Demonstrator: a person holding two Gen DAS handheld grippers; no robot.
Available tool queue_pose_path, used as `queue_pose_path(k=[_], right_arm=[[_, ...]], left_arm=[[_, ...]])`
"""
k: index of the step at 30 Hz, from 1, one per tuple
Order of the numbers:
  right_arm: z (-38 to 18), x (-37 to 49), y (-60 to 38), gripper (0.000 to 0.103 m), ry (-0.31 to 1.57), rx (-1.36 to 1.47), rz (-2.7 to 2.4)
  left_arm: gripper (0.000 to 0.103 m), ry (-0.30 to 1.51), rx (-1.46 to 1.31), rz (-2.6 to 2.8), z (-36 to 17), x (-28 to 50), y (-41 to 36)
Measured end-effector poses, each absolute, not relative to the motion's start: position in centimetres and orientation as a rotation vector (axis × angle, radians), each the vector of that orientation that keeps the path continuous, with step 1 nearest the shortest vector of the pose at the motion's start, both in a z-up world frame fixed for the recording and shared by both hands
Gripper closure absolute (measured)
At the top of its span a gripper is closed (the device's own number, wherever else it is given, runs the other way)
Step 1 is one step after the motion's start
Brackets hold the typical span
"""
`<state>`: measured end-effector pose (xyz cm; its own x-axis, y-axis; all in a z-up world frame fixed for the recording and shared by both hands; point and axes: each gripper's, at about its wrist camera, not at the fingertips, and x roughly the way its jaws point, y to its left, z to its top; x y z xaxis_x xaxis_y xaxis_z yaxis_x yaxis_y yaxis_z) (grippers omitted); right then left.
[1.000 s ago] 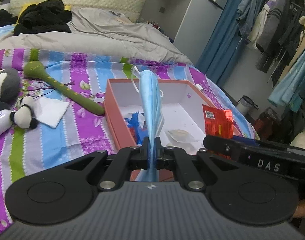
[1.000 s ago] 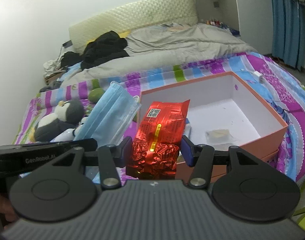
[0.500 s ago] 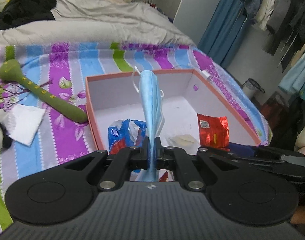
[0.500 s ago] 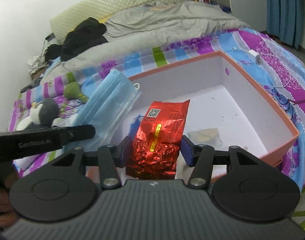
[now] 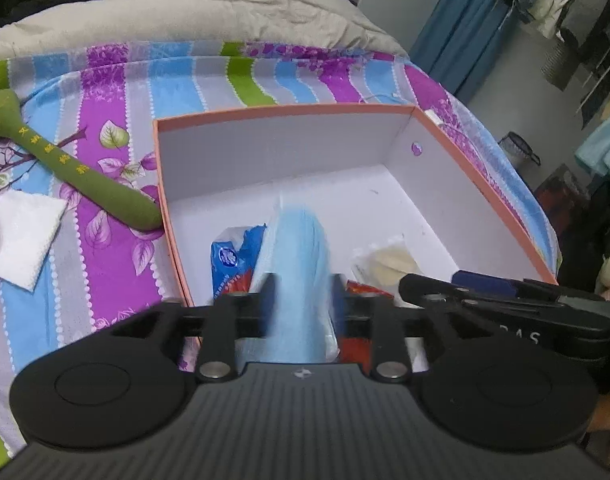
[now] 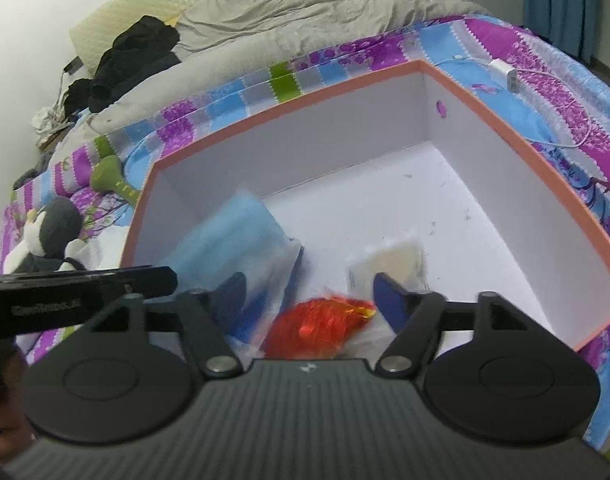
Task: Organize soft objects
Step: 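Open the left tool to drop the mask while the right tool drops the packet into the box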
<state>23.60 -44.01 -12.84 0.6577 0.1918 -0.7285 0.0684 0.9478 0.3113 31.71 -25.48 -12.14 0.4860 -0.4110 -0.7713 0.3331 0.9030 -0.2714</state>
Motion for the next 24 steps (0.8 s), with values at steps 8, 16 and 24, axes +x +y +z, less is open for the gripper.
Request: queue_pose_path(k=[8, 16, 24], right_arm=[[-11.3, 22.6, -44.1, 0.03, 0.819, 0.292, 0.055], [-8.5, 19.2, -43.4, 0.03, 0.761, 0.315, 0.065], [-5.3, 15.2, -41.7, 0.03, 0.694, 0.302, 0.088]], left_arm=[[0.06, 0.903, -0.068, -0.459, -9.6, 29.6, -25.1], [0.06, 0.838, -0.049, -0.46, -5.8, 25.3, -23.5], [0.06, 0.775, -0.07, -0.463, -2.6, 20.2, -21.4]])
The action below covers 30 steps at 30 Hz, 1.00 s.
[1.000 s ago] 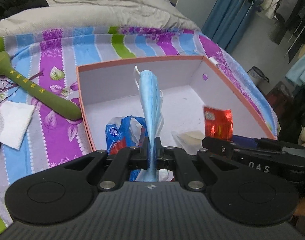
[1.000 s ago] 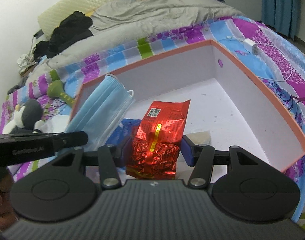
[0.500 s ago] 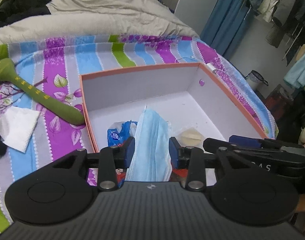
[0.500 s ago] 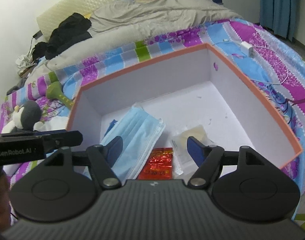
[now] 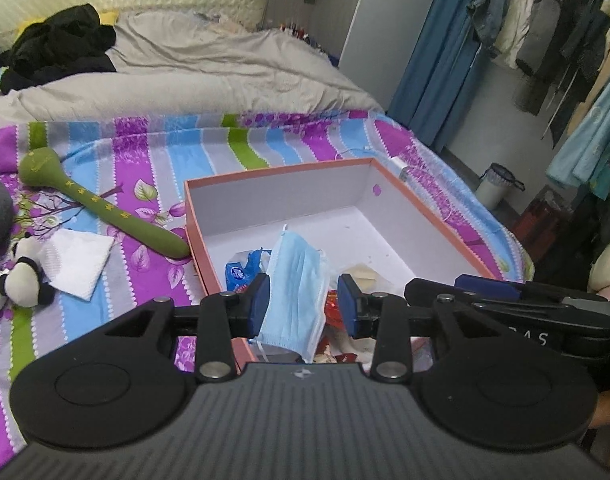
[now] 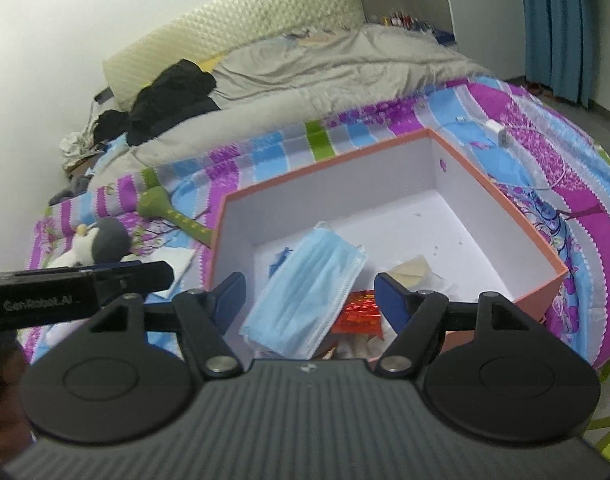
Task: Organize soft objects
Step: 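Open the left tool to drop the mask while the right tool drops the packet into the box, then move both open tools back from the box toward the plush toys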
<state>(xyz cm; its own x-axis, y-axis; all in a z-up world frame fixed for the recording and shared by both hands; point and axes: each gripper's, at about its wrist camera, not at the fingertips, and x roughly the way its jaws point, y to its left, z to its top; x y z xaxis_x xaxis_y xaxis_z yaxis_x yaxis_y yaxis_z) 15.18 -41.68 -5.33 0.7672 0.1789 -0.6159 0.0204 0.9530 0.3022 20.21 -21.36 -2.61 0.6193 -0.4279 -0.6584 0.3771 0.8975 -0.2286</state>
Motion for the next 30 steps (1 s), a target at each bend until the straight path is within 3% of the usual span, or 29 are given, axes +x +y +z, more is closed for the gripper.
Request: queue_pose_path(k=[17, 30], right_arm=[[-2.3, 8.1, -36.8, 0.03, 0.624, 0.251, 0.158], [-2.7, 5.2, -32.0, 0.03, 0.608, 0.244, 0.24]], left_arm=[[0.06, 0.691, -0.088, -0.404, 0.6, 10.9, -15.0], [0.06, 0.676, -0.112, -0.289, 0.3, 5.3, -9.4]])
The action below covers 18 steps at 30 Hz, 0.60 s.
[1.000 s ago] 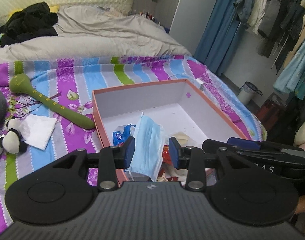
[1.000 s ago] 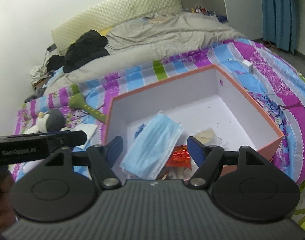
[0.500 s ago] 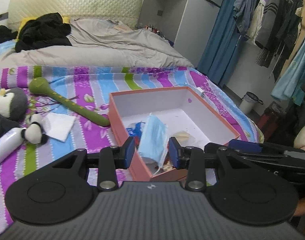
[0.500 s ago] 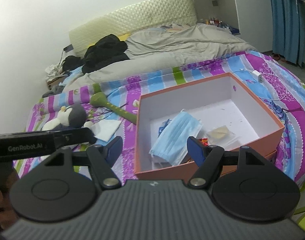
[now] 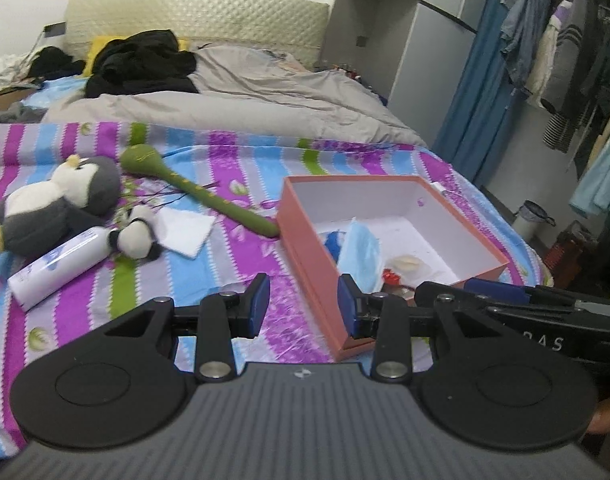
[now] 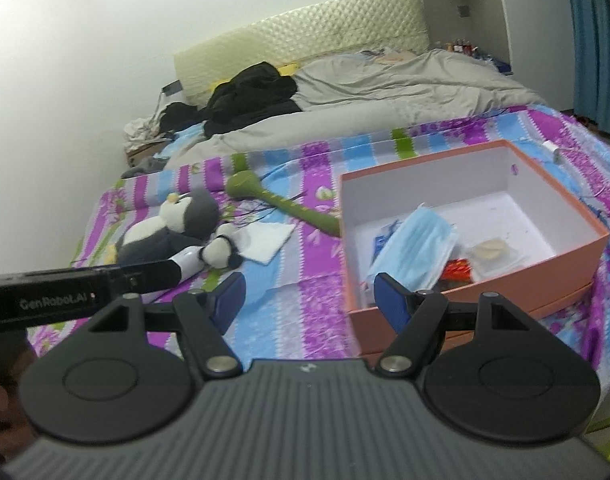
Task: Organize soft objects
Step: 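Move both open tools back from the box toward the plush toys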
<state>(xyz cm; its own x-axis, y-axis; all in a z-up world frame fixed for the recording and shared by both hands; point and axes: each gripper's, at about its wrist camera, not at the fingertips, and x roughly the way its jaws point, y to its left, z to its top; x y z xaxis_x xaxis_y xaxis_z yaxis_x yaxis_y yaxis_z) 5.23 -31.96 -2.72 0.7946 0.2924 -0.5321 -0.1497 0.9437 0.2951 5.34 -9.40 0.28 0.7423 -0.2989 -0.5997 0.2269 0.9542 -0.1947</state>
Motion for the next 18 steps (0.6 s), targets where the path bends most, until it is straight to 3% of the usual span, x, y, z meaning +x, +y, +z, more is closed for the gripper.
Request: queue_pose_path(k=[15, 18], right_arm=[[-2.8, 5.0, -27.2, 0.03, 0.627, 0.19, 0.348], [-3.1, 5.5, -26.5, 0.03, 0.642, 0.182, 0.358]], left_arm=[[0.058, 0.685, -0.223, -0.132, -1.6, 3.4, -2.8], [0.053, 0.683, -0.244, -0.107, -2.3, 4.3, -1.9]])
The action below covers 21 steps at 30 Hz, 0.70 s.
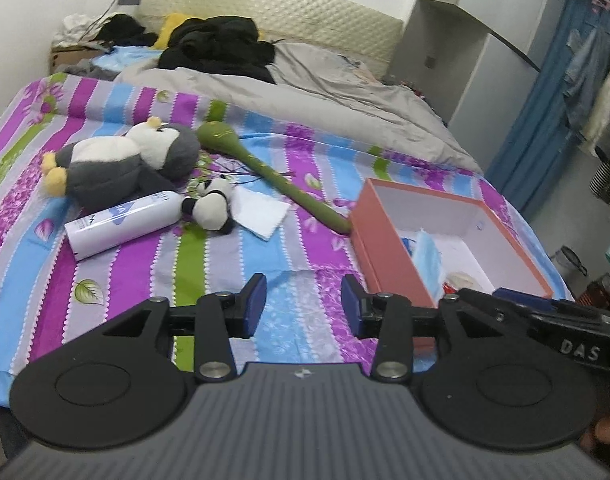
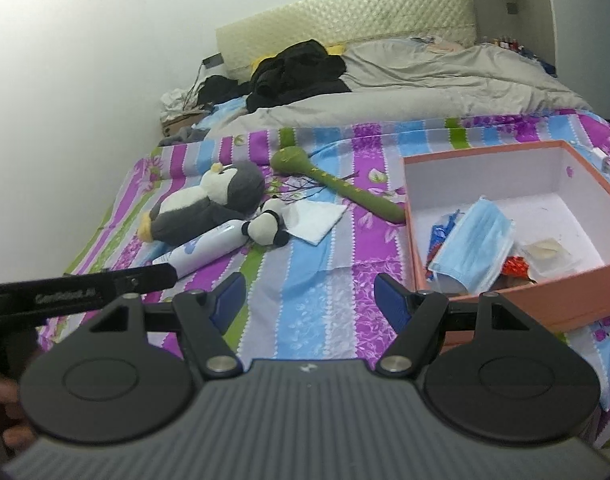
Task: Organize soft objects
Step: 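Move both open tools back from the box toward the plush toys, then grasp the small panda plush with the left tool while the right tool grasps the white towel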
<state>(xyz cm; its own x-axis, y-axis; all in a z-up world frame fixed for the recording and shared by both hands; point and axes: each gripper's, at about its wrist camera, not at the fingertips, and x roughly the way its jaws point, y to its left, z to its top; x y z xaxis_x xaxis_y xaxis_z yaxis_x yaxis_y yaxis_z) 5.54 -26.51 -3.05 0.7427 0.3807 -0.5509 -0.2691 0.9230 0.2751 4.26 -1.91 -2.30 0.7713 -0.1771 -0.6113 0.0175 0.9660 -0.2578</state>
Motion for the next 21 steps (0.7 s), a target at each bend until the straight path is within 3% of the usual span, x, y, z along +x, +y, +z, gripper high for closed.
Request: queue_pose_path(k=[12, 21], right_arm=[[-4.3, 12.0, -23.2, 0.03, 0.693, 0.124, 0.376], [-8.2, 18.3, -19.6, 0.031, 0.783, 0.05, 0.397]], left_arm=[[0.052, 0.752, -0.281, -0.031, -6.7, 11.7, 1.7], [0.052, 0.79, -0.295, 0.008, -10.2, 19.5, 4.7]])
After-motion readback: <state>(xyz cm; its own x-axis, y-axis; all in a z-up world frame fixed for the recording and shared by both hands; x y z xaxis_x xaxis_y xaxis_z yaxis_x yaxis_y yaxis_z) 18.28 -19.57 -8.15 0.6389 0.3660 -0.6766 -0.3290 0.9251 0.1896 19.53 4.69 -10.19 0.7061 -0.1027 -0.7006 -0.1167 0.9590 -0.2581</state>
